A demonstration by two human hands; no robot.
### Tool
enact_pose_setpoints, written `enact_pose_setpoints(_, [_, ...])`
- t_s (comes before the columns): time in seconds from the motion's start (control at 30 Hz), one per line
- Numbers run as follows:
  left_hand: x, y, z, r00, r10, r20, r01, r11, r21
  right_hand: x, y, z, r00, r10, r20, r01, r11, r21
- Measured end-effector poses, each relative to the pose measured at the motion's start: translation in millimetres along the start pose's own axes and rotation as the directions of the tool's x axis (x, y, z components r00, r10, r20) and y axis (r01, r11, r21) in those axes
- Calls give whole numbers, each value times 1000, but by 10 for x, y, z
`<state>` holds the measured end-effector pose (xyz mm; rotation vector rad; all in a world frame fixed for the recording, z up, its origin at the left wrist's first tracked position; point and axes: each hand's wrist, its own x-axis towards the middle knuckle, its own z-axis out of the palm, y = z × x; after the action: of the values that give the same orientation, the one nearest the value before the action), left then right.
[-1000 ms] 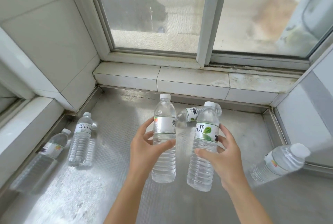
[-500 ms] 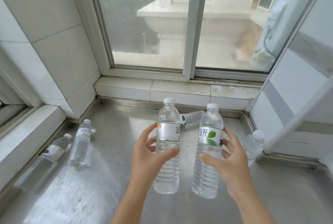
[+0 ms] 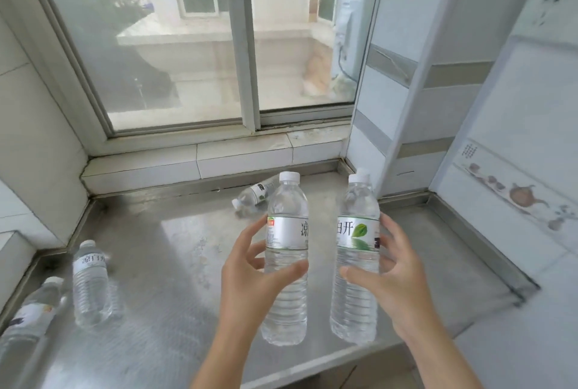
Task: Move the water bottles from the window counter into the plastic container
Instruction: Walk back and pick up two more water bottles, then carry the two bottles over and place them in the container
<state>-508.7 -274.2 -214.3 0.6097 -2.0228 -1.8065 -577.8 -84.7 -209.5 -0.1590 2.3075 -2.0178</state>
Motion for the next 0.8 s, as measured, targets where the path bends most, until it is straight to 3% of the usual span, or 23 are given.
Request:
enact_pose_setpoints(0.2, [-246, 94, 157, 982, 43, 185, -42, 999, -9, -585, -72, -331, 986, 32, -162, -34, 999, -9])
enact_pose_setpoints(0.47, [-555, 157, 579, 906, 92, 414, -77, 996, -54, -1198, -77, -821, 930, 51, -363, -57, 998, -5])
enact_pose_setpoints(0.8, [-1467, 219, 1530, 744, 100, 661, -67, 995, -75, -2206, 94, -1893, 759, 138, -636, -121, 990, 71])
